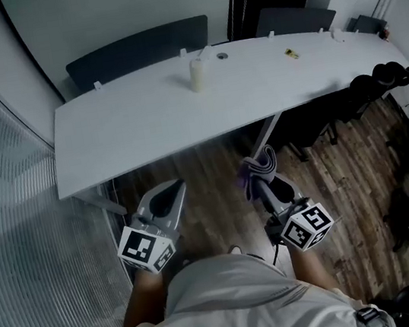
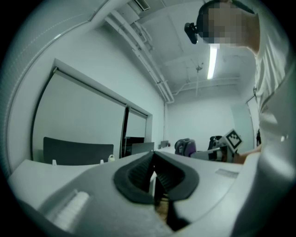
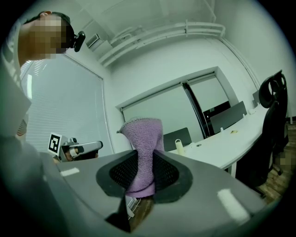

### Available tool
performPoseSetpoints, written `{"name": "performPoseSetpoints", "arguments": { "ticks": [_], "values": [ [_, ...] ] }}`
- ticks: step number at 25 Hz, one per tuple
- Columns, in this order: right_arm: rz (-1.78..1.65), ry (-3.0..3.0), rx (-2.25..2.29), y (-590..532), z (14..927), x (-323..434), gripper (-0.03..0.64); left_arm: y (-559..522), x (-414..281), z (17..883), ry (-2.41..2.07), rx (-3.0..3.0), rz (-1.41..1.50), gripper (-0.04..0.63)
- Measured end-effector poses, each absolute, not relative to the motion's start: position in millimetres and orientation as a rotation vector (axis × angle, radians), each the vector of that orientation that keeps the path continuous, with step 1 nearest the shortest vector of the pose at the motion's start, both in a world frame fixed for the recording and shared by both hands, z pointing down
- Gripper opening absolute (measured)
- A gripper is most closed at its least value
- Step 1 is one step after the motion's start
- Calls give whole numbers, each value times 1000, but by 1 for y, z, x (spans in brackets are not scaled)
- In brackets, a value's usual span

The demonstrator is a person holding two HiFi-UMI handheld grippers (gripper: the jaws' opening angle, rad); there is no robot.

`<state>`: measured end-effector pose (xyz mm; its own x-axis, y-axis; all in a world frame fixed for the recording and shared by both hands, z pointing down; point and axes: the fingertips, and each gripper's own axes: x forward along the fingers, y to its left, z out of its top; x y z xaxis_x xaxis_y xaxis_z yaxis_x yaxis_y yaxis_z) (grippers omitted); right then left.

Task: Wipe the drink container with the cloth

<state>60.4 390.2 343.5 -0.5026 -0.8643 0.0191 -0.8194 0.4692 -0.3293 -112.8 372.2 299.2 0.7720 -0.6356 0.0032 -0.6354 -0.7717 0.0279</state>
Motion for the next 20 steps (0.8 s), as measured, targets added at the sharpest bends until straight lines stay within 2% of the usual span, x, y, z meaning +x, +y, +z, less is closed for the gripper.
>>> {"name": "performPoseSetpoints", "arguments": {
  "ticks": [11, 20],
  "values": [
    [-549, 2644, -1381, 382, 379, 128, 92, 371, -31, 328, -1064, 2912, 50, 3],
    [-533, 2616, -1384, 343, 379, 162, 92, 327, -1, 329, -1045, 2907, 39, 3]
  ]
}}
